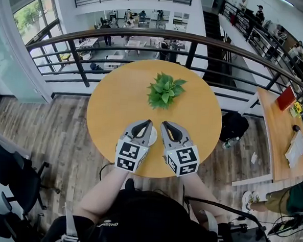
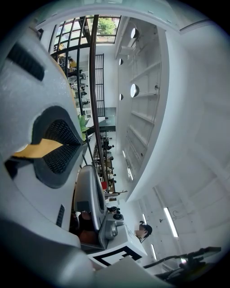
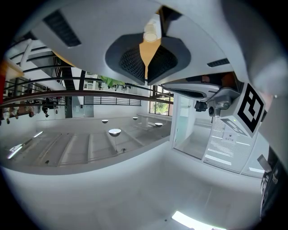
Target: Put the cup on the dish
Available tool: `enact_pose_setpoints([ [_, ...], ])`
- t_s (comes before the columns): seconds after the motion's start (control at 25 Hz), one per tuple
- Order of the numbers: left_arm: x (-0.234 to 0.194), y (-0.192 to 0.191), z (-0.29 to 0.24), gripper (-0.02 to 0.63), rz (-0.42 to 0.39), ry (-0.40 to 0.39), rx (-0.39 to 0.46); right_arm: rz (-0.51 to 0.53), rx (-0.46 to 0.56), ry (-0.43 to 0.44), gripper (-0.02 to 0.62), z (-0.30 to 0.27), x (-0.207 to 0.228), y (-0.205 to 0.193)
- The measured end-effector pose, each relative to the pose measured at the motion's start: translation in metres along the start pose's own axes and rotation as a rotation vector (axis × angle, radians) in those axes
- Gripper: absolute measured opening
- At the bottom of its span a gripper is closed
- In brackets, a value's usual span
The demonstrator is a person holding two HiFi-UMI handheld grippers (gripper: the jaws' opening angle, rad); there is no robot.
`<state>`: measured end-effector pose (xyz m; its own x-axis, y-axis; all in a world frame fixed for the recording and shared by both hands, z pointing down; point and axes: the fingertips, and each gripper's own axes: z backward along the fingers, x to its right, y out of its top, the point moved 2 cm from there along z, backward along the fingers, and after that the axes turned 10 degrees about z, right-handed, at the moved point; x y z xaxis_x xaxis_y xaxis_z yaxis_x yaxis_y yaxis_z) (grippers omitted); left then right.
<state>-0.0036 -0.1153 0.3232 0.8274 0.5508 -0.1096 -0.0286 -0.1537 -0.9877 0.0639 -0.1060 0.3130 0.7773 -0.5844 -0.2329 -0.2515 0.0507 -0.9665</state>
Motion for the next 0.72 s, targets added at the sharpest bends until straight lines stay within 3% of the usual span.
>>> enact_pose_setpoints([
  [0.72,-0.0011,-0.0013,0.0014,0.006,-0.002,0.013,-0.020,0.008,-0.008,0.028,0.020,0.0002,-0.0043,0.0006],
])
